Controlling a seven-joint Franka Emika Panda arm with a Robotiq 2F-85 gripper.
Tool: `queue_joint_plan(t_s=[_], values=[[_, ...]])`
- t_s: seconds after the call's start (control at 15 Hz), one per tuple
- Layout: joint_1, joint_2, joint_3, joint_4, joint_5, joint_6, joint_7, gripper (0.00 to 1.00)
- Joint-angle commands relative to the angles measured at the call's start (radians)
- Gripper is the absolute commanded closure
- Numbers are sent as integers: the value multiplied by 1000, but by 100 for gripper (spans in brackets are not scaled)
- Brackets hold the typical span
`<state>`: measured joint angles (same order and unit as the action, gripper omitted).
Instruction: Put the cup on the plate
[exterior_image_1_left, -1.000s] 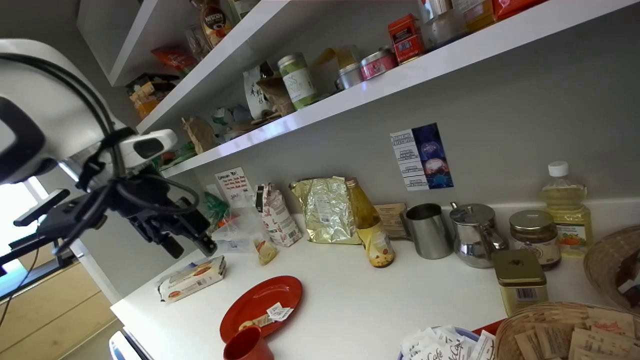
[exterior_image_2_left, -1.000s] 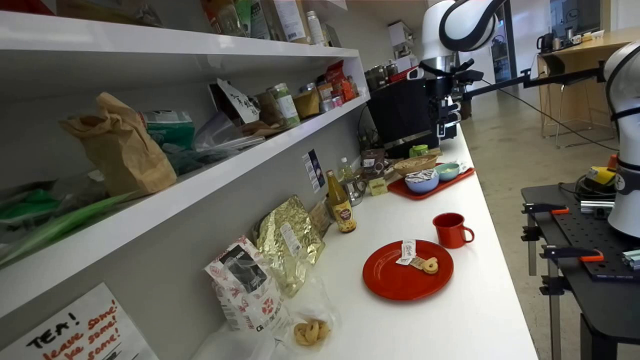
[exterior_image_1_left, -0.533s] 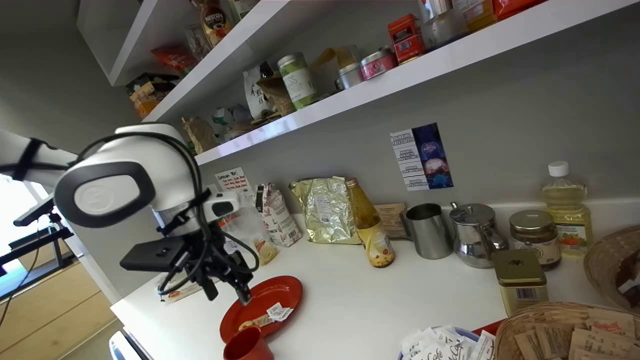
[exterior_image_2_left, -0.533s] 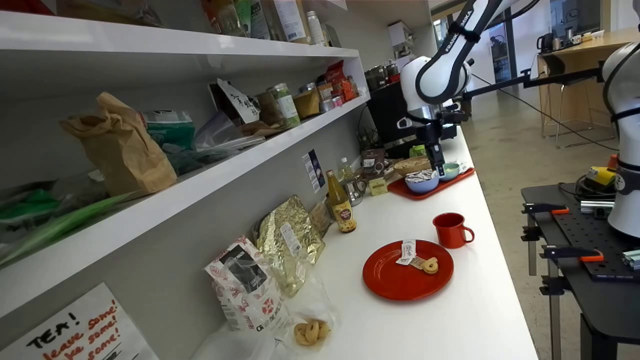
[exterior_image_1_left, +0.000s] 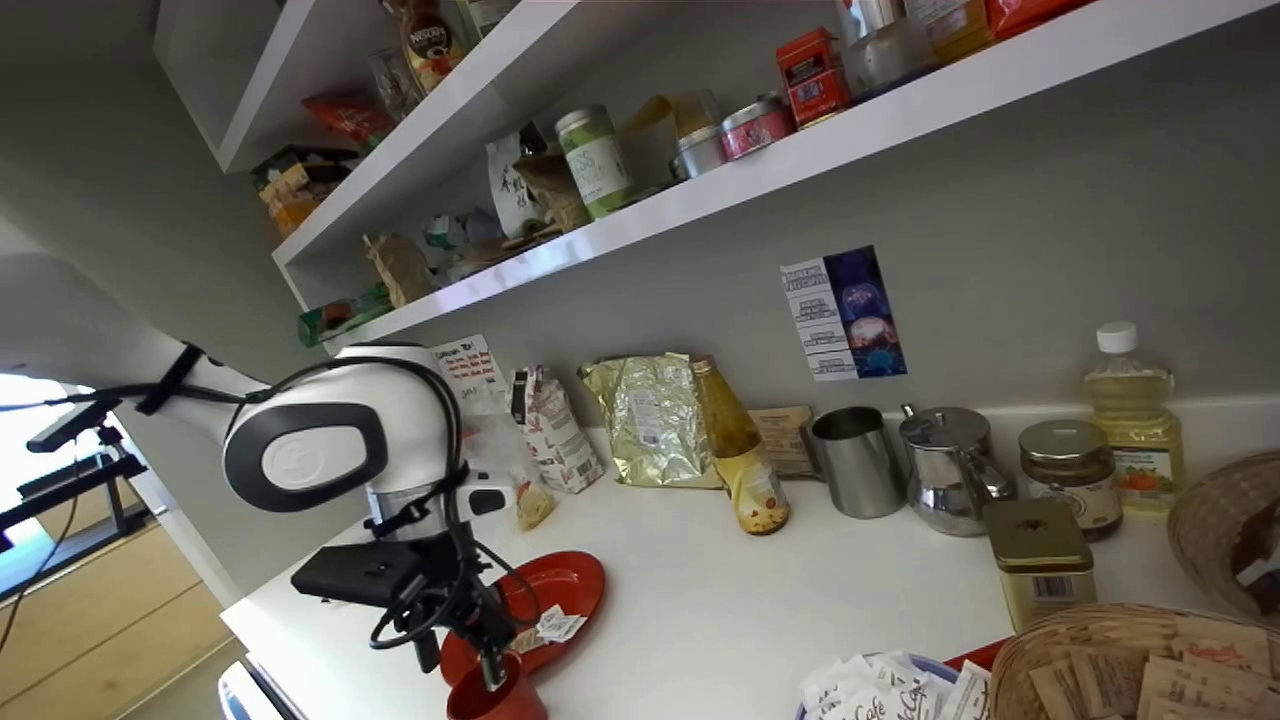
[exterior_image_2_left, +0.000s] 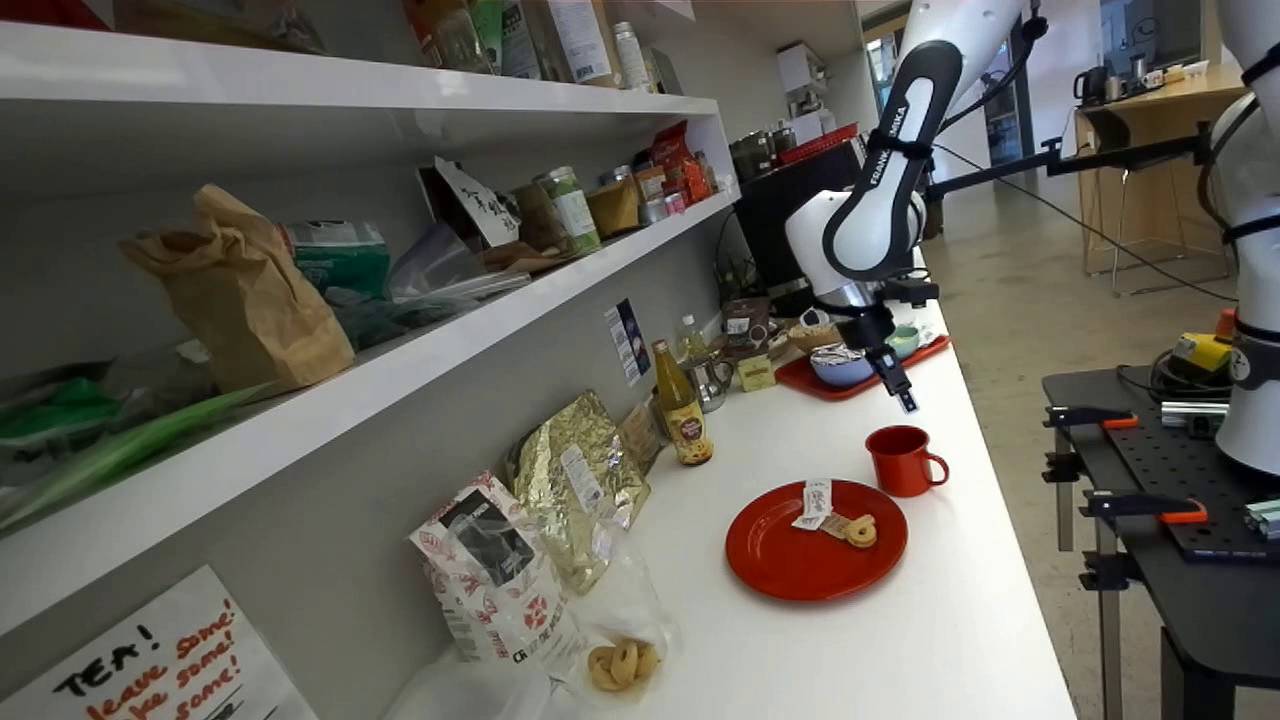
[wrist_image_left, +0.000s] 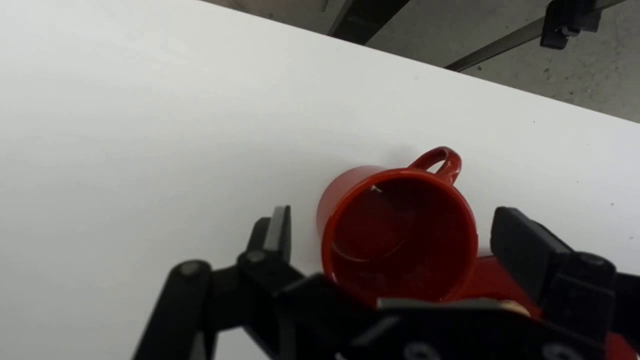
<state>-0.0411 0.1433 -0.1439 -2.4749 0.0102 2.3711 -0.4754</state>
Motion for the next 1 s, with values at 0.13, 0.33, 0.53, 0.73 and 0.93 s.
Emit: queue_joint_plan(t_s=[0.13,0.33,0.53,0.73,0.93], values=[[-6,88,77,19,-18,14,111,0],[-8,121,95,21,-21,32,154,0],[-13,126,98,27,-23,35,176,0],[-23,103,92,35,-25,28,178,0],[-39,85,89,53,-21,18,172,0]])
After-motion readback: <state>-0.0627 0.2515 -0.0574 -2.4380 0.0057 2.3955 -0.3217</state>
